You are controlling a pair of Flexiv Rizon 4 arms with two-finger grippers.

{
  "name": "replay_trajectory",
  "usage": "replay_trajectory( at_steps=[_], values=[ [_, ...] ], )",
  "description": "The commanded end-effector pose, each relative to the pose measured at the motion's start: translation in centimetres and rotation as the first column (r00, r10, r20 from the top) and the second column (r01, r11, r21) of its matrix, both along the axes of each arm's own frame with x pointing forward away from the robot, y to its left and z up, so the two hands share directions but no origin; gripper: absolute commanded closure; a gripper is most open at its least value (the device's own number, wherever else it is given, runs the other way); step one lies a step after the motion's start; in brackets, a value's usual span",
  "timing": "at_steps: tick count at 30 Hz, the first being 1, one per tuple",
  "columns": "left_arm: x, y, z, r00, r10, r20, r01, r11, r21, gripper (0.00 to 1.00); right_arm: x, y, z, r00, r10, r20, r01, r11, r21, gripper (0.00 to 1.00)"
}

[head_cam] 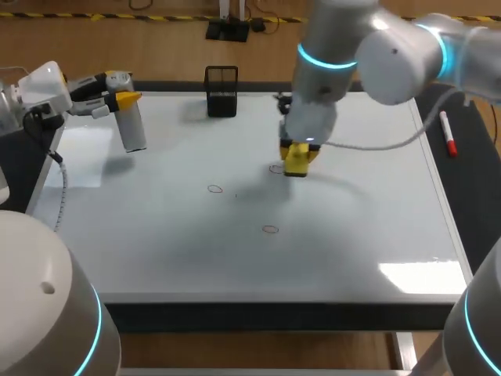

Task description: Pick up the inspection probe, press it on each red-marked spot on the whiteboard one by one, put down the probe, pick up the eraser, and wipe off all the red marks.

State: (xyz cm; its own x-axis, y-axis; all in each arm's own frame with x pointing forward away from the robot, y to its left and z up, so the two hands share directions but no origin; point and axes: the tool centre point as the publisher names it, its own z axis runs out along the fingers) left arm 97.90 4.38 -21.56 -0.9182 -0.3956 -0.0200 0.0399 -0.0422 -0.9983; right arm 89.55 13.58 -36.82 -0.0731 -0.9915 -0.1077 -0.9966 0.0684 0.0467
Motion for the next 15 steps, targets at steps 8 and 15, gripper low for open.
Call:
replay_trajectory(
  at_steps=[8,15],
  values=[
    [-0.1,0.0,0.2,1.0,0.002,0.0,-0.002,1.0,0.002,1.0,-1.8,9.9,-0.8,0.998,0.058,-0.002,-0.058,0.997,-0.042,1.0],
    [-0.1,0.0,0.2,1.0,0.002,0.0,-0.002,1.0,0.002,1.0,-3.0,15.0,-1.4,0.993,0.121,-0.003,-0.121,0.991,-0.064,1.0]
  ],
)
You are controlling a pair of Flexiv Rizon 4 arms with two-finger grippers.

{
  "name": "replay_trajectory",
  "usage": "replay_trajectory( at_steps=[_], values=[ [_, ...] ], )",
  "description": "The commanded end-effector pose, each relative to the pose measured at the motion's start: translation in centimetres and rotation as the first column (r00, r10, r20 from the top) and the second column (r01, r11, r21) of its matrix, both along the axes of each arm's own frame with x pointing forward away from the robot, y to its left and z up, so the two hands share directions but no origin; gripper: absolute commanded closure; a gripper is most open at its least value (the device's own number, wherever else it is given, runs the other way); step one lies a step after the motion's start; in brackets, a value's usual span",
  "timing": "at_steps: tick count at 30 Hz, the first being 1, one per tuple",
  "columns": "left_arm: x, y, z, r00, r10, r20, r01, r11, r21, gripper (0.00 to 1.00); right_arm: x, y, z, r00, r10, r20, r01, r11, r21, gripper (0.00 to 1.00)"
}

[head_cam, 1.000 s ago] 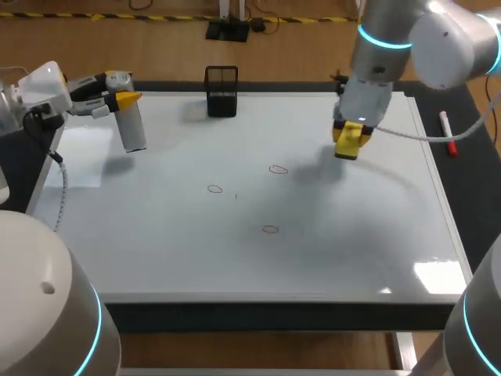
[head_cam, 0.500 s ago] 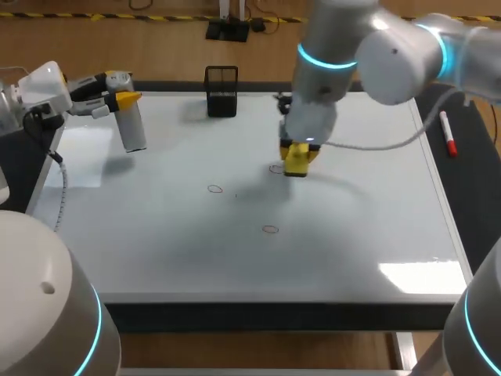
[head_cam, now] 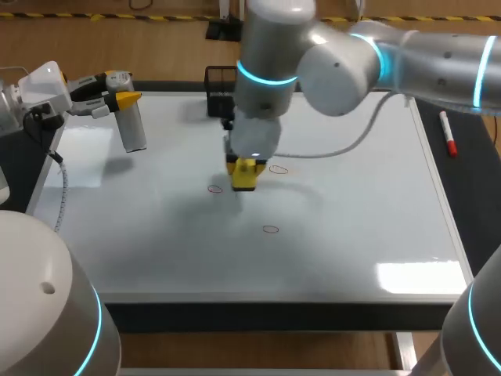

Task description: Pick up the inspection probe, press it on each red-marked spot on the whiteboard one by one, put down the probe, pick up the eraser, and wipe off all the red marks.

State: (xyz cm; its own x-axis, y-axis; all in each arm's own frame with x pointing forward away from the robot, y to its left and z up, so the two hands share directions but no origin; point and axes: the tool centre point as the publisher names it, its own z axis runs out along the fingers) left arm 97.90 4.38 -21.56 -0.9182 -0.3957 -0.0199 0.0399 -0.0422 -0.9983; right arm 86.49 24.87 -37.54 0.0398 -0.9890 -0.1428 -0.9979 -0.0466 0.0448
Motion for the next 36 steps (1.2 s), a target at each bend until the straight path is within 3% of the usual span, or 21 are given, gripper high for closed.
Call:
replay_trajectory(
  at_steps=[1,14,36],
  values=[
    [-0.1,0.0,0.2,1.0,0.002,0.0,-0.002,1.0,0.002,1.0,-0.1,4.4,-0.7,1.0,0.018,0.005,-0.018,0.995,-0.101,1.0],
    [-0.1,0.0,0.2,1.0,0.002,0.0,-0.002,1.0,0.002,1.0,-0.7,9.2,-2.0,1.0,-0.001,0.015,0.003,0.993,-0.119,1.0],
    [-0.1,0.0,0.2,1.0,0.002,0.0,-0.002,1.0,0.002,1.0,-0.3,8.5,-4.4,1.0,0.002,-0.025,-0.005,0.993,-0.115,1.0]
  ],
)
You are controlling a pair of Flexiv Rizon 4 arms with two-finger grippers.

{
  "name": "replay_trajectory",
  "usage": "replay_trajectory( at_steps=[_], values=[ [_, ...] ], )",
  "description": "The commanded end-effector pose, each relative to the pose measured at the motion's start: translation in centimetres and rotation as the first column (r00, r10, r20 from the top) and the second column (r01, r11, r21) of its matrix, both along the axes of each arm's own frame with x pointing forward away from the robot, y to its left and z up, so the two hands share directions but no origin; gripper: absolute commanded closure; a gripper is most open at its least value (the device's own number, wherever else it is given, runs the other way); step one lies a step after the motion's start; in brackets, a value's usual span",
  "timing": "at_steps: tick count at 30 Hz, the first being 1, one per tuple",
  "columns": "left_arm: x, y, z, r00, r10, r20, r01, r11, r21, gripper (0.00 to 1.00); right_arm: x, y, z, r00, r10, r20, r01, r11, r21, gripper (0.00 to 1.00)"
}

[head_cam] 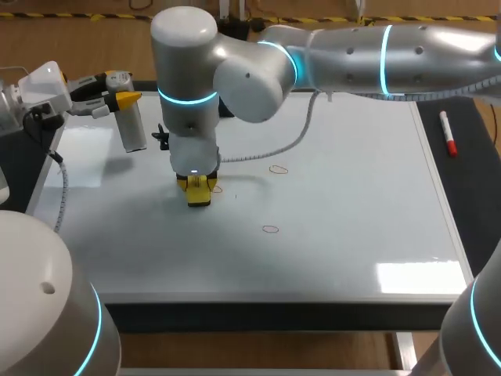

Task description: Pick up the inspection probe, press it on each red-marked spot on the whiteboard one by one, put down the probe, pick up the eraser, and wipe off all the red marks.

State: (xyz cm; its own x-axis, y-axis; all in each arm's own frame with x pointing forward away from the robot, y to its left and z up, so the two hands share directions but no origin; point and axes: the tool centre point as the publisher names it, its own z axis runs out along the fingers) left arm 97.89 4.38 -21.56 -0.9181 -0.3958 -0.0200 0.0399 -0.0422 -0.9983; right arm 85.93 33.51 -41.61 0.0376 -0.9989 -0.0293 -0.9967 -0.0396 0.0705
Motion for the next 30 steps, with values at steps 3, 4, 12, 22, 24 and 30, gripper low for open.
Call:
replay_trajectory(
  at_steps=[3,4,12,22,24,30],
  values=[
    [-0.1,0.0,0.2,1.0,0.002,0.0,-0.002,1.0,0.001,1.0,0.2,-0.4,-0.6,1.0,0.007,-0.004,-0.007,1.0,-0.008,1.0],
    [-0.1,0.0,0.2,1.0,0.002,0.0,-0.002,1.0,0.001,1.0,0.1,-0.5,-0.6,1.0,0.007,-0.001,-0.007,1.0,-0.009,1.0],
    [-0.1,0.0,0.2,1.0,0.002,0.0,-0.002,1.0,0.001,1.0,0.5,-2.0,-0.8,1.0,-0.016,-0.002,0.016,1.0,-0.013,1.0],
    [-0.1,0.0,0.2,1.0,0.002,0.0,-0.002,1.0,0.001,1.0,0.9,-4.8,-0.9,0.998,-0.057,-0.003,0.057,0.998,-0.018,1.0],
    [-0.1,0.0,0.2,1.0,0.002,0.0,-0.002,1.0,0.001,1.0,1.0,-5.3,-0.9,0.998,-0.069,-0.01,0.069,0.998,-0.015,1.0],
    [-0.1,0.0,0.2,1.0,0.002,0.0,-0.002,1.0,0.001,1.0,1.1,-6.2,-0.7,0.997,-0.075,-0.015,0.075,0.997,-0.012,1.0]
  ],
)
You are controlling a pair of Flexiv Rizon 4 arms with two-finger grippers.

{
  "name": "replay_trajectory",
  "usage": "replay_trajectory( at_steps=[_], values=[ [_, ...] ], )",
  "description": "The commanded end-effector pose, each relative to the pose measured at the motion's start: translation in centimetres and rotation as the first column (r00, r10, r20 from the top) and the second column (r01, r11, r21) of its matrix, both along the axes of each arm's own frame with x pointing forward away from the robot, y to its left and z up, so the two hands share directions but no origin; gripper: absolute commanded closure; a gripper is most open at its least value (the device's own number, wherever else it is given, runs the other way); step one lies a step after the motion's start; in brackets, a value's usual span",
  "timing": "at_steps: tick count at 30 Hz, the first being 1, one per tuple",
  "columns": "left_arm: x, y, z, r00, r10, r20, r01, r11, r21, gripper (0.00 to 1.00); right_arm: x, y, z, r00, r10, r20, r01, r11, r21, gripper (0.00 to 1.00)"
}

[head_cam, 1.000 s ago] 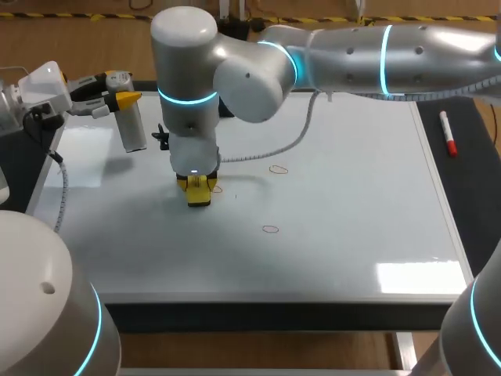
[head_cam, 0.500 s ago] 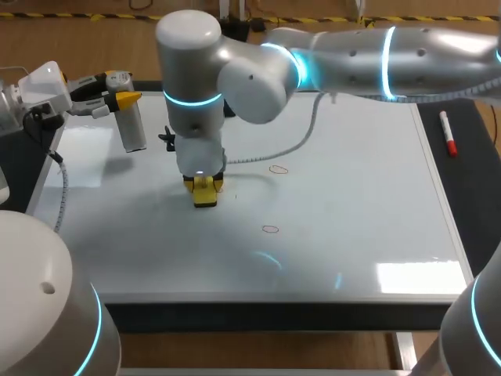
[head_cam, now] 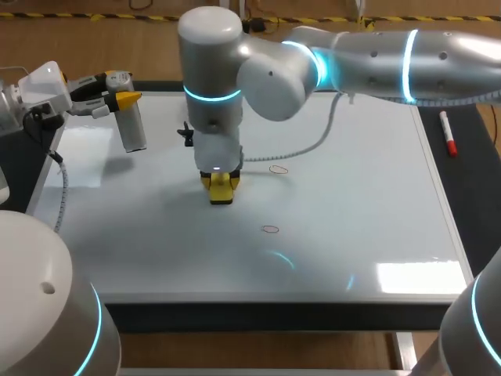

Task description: Pick up the inspection probe, press it on each red-marked spot on the whiteboard one by one, put down the probe, pick up the eraser, and wipe off all the red marks.

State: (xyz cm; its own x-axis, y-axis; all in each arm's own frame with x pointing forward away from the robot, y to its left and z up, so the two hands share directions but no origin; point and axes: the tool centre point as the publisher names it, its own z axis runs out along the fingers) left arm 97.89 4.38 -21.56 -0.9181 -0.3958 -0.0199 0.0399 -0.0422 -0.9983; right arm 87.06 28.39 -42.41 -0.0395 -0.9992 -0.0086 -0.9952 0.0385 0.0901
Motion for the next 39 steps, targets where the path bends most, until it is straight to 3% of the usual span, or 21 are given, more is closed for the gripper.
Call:
replay_trajectory(
  at_steps=[1,16,31,39],
  values=[
    [-0.1,0.0,0.2,1.0,0.002,0.0,-0.002,1.0,0.001,1.0,0.0,-1.2,0.1,1.0,0.002,0.005,-0.002,1.0,0.009,1.0],
    [-0.1,0.0,0.2,1.0,0.002,0.0,-0.002,1.0,0.001,1.0,0.3,-1.9,0.7,1.0,0.009,-0.004,-0.009,1.0,0.012,1.0],
    [-0.1,0.0,0.2,1.0,0.002,0.0,-0.002,1.0,0.001,1.0,1.8,-3.3,3.5,0.998,0.037,0.045,-0.038,0.999,0.011,1.0],
    [-0.1,0.0,0.2,1.0,0.002,0.0,-0.002,1.0,0.001,1.0,3.0,-6.3,5.3,0.998,0.033,0.051,-0.036,0.998,0.058,1.0]
  ],
)
